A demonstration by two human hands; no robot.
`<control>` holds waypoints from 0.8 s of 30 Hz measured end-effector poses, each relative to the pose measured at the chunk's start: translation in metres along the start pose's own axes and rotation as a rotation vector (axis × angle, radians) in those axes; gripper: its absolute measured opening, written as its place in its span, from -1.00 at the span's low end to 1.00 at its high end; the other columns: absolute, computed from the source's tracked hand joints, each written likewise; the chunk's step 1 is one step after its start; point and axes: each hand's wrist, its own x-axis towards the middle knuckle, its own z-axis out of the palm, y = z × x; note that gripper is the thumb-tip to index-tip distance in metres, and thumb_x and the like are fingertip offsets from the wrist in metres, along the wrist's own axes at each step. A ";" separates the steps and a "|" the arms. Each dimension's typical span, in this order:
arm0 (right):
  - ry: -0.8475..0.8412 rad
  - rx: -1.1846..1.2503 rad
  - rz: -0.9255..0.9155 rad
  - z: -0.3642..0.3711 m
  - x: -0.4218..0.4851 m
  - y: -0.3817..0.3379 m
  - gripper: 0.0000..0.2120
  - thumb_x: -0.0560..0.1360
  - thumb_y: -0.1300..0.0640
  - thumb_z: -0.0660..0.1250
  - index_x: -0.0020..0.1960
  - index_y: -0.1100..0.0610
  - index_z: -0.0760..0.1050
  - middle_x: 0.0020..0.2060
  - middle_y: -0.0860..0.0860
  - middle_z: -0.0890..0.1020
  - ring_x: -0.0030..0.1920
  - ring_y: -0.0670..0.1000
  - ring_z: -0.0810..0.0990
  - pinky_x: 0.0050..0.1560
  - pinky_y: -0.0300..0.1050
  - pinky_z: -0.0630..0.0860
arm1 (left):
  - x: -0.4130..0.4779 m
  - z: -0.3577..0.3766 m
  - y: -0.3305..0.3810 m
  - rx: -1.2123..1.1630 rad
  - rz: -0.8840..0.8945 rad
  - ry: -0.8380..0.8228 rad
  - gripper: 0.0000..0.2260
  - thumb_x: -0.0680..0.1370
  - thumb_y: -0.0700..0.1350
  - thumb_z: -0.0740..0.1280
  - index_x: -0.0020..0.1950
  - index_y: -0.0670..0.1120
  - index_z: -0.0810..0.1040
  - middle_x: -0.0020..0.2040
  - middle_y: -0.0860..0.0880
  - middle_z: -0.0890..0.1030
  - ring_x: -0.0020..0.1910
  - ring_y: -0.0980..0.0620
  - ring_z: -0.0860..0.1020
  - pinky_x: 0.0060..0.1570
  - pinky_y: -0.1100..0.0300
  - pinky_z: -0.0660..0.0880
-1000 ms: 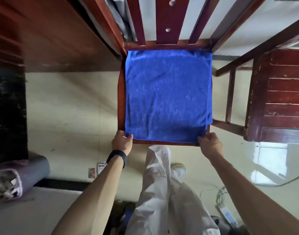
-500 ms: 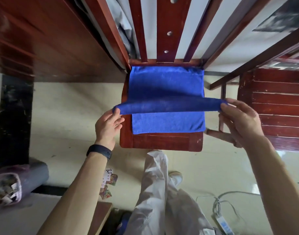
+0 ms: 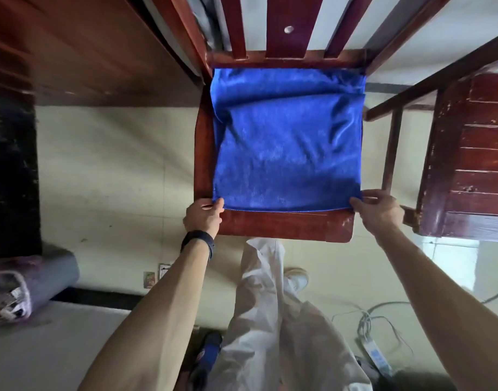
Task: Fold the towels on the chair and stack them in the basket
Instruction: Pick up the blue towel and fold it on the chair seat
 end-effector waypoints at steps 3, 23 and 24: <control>0.045 -0.110 -0.048 0.004 -0.006 -0.005 -0.71 0.47 0.04 0.45 0.15 0.13 0.62 0.04 0.08 0.70 0.13 0.18 0.60 0.10 -0.09 0.44 | 0.006 0.002 -0.006 0.059 -0.010 0.042 -0.69 0.34 0.21 0.44 -0.11 0.03 0.54 -0.22 0.06 0.70 -0.19 -0.09 0.68 -0.02 0.00 0.62; -0.011 0.755 0.107 -0.059 -0.066 -0.008 -0.82 0.45 0.18 0.52 0.00 0.17 0.59 -0.17 0.14 0.67 -0.24 0.05 0.64 -0.26 -0.24 0.57 | -0.048 -0.052 0.042 -0.325 -0.048 -0.115 -0.75 0.48 -0.09 0.49 0.06 -0.10 0.50 -0.23 -0.05 0.58 -0.49 0.11 0.38 -0.45 0.28 0.42; -0.014 0.831 0.122 -0.069 -0.076 -0.009 -0.82 0.45 0.18 0.52 0.00 0.16 0.58 -0.15 0.17 0.66 -0.25 0.07 0.62 -0.31 -0.26 0.55 | -0.060 -0.064 0.047 -0.353 -0.047 -0.126 -0.75 0.47 -0.08 0.50 0.05 -0.08 0.50 -0.25 -0.04 0.57 -0.51 0.12 0.36 -0.44 0.28 0.42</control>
